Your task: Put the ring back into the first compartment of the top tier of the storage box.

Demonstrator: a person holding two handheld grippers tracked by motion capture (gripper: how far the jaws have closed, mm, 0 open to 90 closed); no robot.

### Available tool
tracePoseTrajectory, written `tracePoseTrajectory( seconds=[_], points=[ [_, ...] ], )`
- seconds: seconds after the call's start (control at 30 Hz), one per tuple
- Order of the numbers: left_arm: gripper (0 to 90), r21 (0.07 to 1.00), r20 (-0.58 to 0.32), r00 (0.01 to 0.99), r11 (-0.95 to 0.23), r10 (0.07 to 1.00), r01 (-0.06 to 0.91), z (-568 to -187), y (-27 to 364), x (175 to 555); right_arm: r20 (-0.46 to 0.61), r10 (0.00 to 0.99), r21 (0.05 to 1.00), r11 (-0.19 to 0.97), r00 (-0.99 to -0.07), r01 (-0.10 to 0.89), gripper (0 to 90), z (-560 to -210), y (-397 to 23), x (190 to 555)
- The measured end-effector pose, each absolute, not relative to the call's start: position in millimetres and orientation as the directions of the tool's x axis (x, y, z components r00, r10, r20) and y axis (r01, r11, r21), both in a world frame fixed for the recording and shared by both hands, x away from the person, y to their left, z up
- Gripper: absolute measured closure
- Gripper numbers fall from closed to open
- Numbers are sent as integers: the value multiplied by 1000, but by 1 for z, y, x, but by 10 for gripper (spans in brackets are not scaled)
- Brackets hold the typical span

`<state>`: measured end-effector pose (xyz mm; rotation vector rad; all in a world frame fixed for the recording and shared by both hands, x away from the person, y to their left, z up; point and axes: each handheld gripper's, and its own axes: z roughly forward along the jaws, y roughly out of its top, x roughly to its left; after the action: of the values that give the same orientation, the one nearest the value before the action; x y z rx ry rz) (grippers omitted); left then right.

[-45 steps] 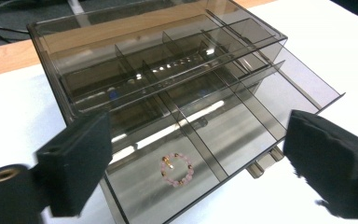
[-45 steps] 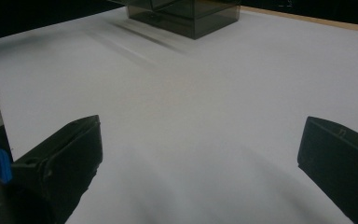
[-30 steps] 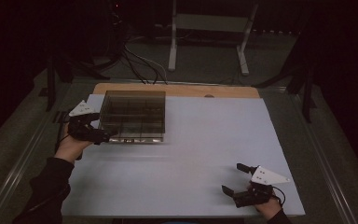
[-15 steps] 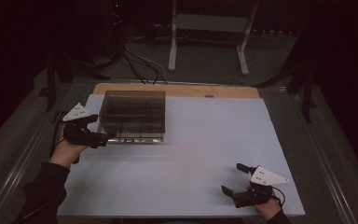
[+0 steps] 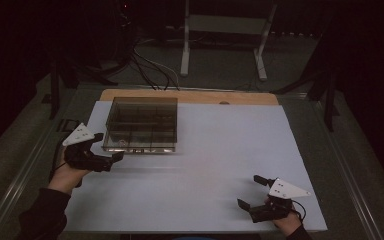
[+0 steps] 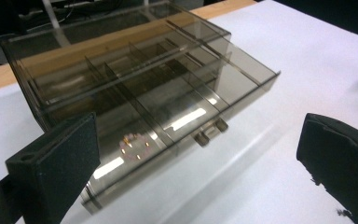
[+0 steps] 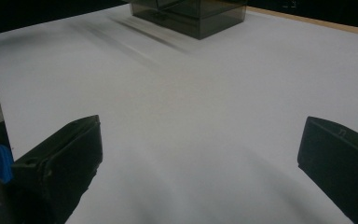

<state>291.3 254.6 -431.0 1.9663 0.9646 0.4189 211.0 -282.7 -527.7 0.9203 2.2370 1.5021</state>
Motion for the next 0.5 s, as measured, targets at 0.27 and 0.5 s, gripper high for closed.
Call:
tracePoseTrajectory(
  seconds=[0.27, 0.5],
  points=[
    [11, 833, -67, 696, -344, 715, 434, -447, 250, 274, 107, 649, 905, 251, -753, 344, 0, -528, -282, 211],
    [11, 851, -114, 716, -304, 688, 429, -459, 244, 264, 106, 649, 904, 252, -753, 344, 0, -528, -282, 211]
  ],
)
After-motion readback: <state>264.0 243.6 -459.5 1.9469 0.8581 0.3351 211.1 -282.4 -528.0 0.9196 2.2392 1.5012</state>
